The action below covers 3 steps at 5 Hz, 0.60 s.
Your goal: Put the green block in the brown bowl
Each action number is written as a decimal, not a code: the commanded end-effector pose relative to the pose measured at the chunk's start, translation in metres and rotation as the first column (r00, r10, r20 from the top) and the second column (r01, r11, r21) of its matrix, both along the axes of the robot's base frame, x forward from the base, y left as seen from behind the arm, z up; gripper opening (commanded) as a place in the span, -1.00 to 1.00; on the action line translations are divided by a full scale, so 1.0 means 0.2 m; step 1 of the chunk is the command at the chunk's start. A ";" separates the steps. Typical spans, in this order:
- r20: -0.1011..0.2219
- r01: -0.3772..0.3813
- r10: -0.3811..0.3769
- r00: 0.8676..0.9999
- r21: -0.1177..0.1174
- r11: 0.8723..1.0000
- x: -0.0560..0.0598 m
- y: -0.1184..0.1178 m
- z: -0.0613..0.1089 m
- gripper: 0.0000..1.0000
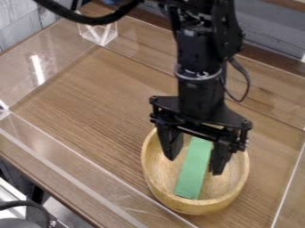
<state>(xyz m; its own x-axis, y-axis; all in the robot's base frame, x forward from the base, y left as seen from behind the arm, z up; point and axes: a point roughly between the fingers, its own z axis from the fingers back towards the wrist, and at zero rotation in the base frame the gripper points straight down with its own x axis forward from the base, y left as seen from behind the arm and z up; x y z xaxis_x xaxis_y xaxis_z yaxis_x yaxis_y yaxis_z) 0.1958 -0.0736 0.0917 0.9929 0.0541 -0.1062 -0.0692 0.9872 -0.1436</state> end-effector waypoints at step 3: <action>0.016 -0.006 0.006 1.000 -0.022 1.000 0.04 0.05 0.03 1.00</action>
